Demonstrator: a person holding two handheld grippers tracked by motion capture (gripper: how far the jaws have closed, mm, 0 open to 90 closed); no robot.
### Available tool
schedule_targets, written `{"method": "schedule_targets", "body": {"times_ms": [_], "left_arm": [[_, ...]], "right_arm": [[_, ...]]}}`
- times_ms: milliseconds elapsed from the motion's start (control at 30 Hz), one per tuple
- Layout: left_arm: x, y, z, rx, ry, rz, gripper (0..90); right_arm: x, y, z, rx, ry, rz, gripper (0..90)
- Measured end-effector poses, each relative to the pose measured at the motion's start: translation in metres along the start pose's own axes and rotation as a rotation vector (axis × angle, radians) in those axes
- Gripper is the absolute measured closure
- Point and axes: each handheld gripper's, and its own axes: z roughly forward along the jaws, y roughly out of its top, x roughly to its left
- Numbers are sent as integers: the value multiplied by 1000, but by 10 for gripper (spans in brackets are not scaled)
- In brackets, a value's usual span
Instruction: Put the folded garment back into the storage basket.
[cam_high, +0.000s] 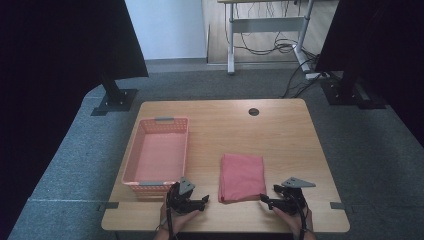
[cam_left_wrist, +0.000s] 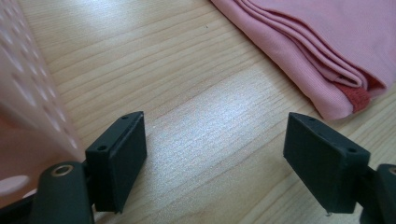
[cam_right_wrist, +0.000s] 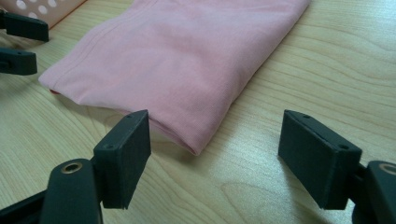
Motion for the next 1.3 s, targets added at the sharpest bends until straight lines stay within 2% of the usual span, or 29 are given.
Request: {"method": "schedule_targets", "body": {"times_ms": [167,633,933,1200,1300], "left_arm": [[-4,1,2,8,16,25,204],[-3,2,3,5,14,15,208],[-3,3,3,4,32,11,210],[-3,3,2,-12,48,14,222],[-4,4,0,-22,37,5,223]], "right_arm": [[0,1,0,-4,-2,3,254],[-1,1,1,2,-5,4,263],[1,1,2,4,-20,-3,264],[1,1,0,5,-19,0,265],[0,-1,-1,3,-15,7,265]]}}
